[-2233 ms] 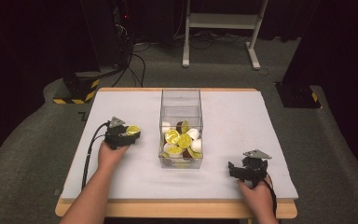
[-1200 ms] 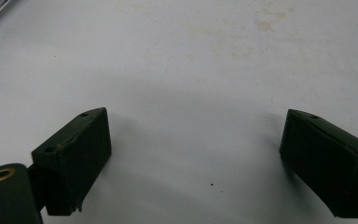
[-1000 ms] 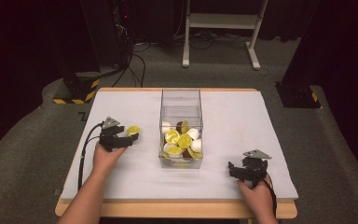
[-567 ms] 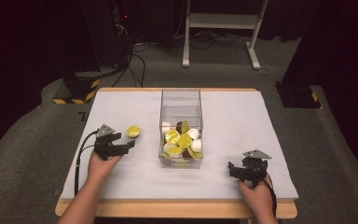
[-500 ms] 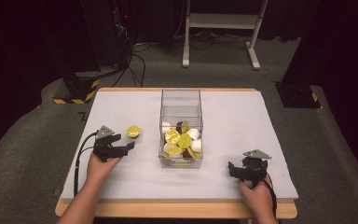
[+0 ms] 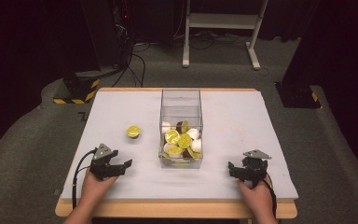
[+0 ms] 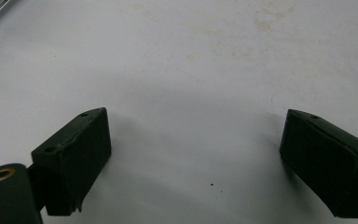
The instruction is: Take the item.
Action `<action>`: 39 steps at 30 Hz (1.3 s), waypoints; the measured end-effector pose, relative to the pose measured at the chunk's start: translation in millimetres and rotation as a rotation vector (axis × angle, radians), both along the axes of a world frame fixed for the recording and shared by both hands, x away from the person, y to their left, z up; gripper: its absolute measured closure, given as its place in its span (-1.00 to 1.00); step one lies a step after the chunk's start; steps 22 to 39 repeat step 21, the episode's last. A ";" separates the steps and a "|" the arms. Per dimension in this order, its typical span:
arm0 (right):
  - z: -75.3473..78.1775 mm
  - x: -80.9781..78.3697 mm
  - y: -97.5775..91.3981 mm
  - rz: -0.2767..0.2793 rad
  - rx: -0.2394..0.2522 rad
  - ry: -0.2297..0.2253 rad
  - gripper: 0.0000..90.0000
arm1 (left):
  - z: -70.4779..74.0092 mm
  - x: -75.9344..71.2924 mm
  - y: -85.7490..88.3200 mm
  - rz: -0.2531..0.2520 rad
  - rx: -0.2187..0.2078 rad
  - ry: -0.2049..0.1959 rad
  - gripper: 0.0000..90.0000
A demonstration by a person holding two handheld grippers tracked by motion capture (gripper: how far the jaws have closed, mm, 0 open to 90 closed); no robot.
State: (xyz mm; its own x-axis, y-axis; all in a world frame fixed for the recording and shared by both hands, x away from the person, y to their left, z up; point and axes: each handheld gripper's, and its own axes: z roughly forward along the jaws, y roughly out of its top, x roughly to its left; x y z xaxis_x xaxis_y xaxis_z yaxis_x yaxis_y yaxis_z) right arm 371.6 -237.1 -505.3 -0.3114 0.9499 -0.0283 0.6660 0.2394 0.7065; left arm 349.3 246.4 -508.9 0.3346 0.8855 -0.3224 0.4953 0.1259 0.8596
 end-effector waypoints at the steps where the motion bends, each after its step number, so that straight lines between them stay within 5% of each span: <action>1: 0.0 0.0 0.0 -0.001 0.000 0.000 -0.81 | -1.9 -2.7 -0.7 0.000 0.020 -0.004 -0.51; 4: 0.0 0.0 0.0 0.000 0.000 -0.001 -0.81 | -2.1 -7.1 -2.3 -0.007 0.028 -0.024 -0.52; 9: -0.1 0.1 -0.2 0.000 0.002 0.001 -0.81 | -7.7 -2.6 -4.2 0.001 0.069 0.051 -0.52; 11: -0.1 0.1 -0.2 0.000 0.001 0.000 -0.81 | -8.9 -4.0 -8.0 -0.004 0.110 0.033 -0.51; 39: -0.1 0.0 -0.3 0.000 0.001 0.000 -0.81 | -8.9 -4.2 -7.1 -0.014 0.103 0.034 -0.46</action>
